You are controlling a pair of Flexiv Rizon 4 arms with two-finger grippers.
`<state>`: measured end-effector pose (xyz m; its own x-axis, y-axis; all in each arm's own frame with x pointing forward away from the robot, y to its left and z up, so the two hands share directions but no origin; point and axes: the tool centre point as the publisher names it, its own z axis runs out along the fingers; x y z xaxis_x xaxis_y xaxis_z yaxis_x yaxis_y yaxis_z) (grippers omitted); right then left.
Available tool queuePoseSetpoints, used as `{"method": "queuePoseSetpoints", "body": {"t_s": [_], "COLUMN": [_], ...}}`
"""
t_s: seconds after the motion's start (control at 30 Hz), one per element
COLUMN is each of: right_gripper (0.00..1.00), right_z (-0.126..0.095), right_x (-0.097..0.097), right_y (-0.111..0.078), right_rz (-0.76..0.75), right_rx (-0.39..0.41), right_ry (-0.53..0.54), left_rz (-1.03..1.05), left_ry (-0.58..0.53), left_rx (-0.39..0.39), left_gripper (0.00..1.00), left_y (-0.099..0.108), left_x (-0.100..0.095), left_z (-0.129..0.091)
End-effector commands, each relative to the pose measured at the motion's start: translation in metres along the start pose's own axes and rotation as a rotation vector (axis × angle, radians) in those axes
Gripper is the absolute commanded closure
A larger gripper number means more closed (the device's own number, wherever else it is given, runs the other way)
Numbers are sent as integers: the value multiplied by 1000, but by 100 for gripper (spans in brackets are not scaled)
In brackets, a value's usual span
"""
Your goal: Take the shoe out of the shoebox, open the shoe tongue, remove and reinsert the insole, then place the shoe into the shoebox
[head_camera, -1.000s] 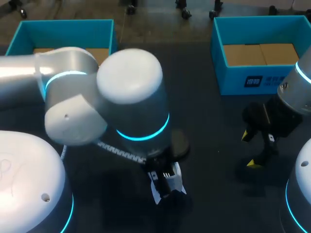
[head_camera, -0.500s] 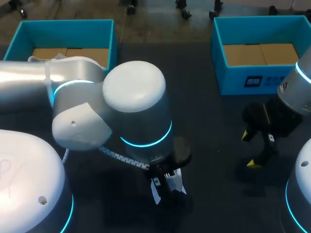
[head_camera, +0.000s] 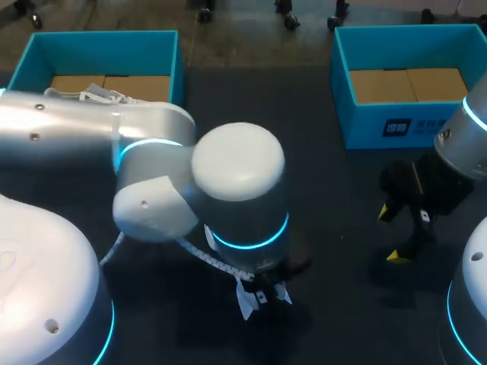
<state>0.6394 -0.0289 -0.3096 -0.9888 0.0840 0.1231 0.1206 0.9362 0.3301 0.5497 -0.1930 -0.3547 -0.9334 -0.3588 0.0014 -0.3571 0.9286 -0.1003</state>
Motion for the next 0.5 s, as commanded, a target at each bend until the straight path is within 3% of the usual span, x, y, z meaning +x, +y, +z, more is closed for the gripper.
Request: {"method": "queuePoseSetpoints", "body": {"t_s": [0.03,0.43,0.5], "right_gripper": [0,0,0], "right_z": [0,0,0], "right_x": [1,1,1], "right_y": [0,0,0], "right_rz": [1,1,1], "right_rx": [3,3,3], "right_ry": [-1,-1,-1], "left_rz": [-3,-40,-50], "left_ry": [14,14,14], "left_rx": [-53,-77,-77], "left_gripper": [0,0,4], "left_y": [-14,-18,-17], "left_x": [7,8,8], "left_z": [20,42,42]}}
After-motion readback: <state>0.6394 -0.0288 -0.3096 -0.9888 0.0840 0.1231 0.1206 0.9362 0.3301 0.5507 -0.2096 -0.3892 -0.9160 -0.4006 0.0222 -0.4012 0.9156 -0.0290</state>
